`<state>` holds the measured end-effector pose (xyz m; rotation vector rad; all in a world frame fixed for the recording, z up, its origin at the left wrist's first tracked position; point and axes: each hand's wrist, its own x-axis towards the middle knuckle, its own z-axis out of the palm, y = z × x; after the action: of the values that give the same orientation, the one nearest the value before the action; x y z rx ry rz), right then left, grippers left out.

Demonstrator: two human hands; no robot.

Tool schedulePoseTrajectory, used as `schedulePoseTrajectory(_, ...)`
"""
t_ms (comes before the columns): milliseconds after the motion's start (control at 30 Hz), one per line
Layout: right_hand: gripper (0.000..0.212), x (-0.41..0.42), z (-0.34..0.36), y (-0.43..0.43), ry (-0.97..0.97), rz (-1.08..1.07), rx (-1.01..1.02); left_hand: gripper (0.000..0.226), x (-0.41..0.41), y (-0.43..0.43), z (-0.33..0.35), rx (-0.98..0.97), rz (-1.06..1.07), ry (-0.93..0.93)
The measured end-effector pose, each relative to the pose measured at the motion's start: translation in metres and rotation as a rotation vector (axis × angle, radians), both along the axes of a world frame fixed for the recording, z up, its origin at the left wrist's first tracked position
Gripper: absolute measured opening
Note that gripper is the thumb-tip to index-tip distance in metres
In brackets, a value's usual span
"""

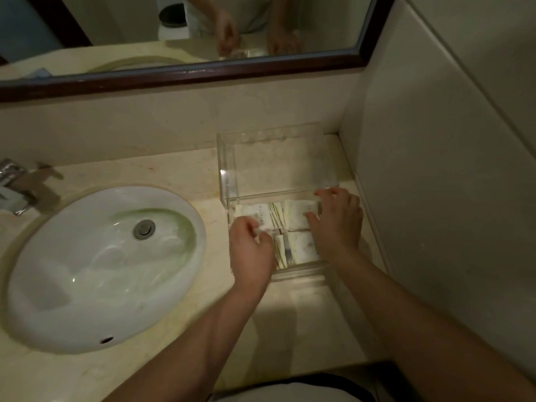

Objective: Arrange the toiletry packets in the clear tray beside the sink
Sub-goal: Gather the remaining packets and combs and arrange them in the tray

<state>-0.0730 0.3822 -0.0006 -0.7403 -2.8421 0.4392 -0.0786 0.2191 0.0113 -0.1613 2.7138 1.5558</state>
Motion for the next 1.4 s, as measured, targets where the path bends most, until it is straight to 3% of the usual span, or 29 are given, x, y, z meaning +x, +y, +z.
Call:
schedulePoseTrajectory(67,0.038,0.003,-0.005,-0.003,-0.013,0.092,-0.037,0.031,-0.002,0.0,-0.007,-0.351,-0.36,0.224)
schedulePoseTrajectory(167,0.039,0.007,-0.013,-0.008,-0.103,0.189,-0.085,0.051,-0.01,0.001,-0.021,-0.669,-0.622,0.169)
schedulePoseTrajectory(500,0.039,0.004,-0.016,-0.004,-0.147,0.36,-0.072,0.057,-0.013,-0.001,-0.031,-0.786,-0.739,0.056)
schedulePoseTrajectory(667,0.047,-0.008,-0.012,-0.031,-0.037,0.438,0.006,0.06,-0.012,-0.016,-0.007,-0.656,-0.593,0.064)
schedulePoseTrajectory(933,0.048,-0.044,0.014,-0.175,0.229,0.719,-0.205,0.054,-0.022,-0.173,0.02,-0.573,-0.138,0.069)
schedulePoseTrajectory(1167,0.042,-0.091,0.014,-0.344,0.066,0.867,-0.281,0.045,-0.048,-0.361,0.017,-0.463,0.18,0.021)
schedulePoseTrajectory(1400,0.053,-0.148,0.016,-0.532,-0.144,0.854,-0.326,0.04,-0.102,-0.55,-0.003,-0.392,0.264,-0.102)
